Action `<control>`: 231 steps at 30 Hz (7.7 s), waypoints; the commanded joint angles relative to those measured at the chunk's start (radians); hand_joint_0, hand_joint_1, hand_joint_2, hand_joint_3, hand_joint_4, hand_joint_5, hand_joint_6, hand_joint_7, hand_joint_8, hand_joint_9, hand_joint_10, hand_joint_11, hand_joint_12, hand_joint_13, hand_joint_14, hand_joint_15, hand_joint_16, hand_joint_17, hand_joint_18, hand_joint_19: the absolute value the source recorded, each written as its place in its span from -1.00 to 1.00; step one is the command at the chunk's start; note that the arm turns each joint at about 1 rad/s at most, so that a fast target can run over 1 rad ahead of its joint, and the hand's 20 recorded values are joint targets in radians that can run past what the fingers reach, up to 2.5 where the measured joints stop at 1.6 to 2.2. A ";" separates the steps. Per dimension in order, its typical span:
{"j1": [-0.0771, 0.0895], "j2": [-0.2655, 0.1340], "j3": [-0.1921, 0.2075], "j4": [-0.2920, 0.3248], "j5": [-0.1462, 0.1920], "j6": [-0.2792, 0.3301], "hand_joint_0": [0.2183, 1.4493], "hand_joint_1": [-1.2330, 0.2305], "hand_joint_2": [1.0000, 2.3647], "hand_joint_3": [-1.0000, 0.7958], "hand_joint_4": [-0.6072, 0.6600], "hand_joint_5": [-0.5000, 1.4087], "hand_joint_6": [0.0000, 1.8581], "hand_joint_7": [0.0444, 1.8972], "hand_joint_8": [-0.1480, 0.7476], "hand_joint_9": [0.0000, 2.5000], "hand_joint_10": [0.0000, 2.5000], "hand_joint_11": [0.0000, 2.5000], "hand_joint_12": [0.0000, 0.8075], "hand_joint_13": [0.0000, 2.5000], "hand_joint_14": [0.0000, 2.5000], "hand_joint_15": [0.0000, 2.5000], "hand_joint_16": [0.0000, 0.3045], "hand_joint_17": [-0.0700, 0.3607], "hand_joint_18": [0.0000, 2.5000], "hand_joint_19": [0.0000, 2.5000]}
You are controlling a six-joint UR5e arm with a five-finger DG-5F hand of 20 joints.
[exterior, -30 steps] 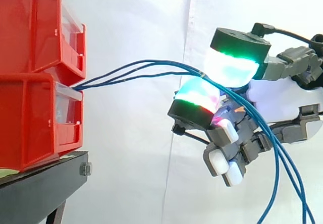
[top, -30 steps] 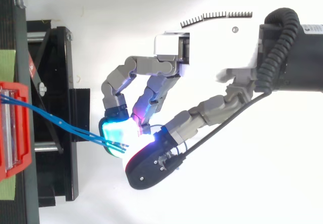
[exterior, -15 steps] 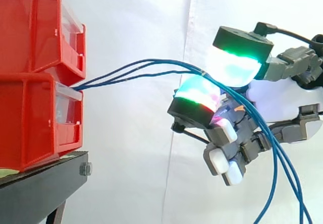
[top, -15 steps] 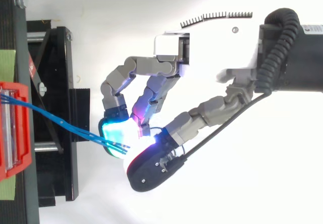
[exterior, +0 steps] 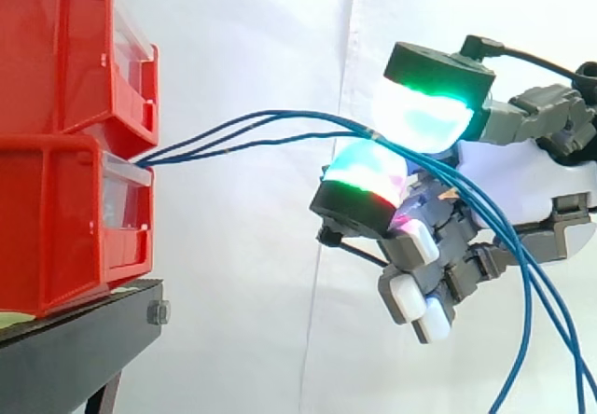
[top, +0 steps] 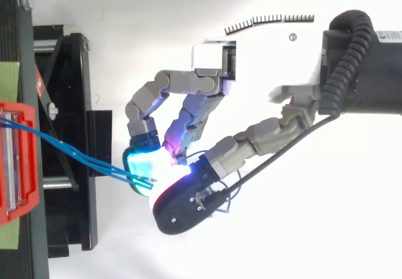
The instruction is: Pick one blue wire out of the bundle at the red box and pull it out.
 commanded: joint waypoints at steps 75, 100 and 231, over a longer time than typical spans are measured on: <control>0.000 0.001 0.000 -0.003 -0.004 0.000 -0.44 -0.07 -0.98 -0.20 0.15 -0.71 0.02 0.06 0.04 -0.28 -0.99 -0.38 0.03 -0.30 -0.98 -0.51 -0.59 -0.02 -0.43 -0.50; 0.000 0.001 0.000 0.002 -0.006 0.000 -0.65 -0.23 -1.00 -0.44 0.31 -0.74 0.02 -0.01 0.09 -0.39 -0.99 -0.38 0.13 -0.35 -0.98 -0.52 -0.52 0.09 -0.43 -0.56; 0.005 0.003 0.025 -0.021 -0.006 0.003 -0.29 -0.35 -0.97 -0.20 0.09 -0.68 0.03 0.24 0.03 -0.21 -0.98 -0.34 0.03 -0.25 -0.98 -0.50 -0.60 -0.04 -0.33 -0.54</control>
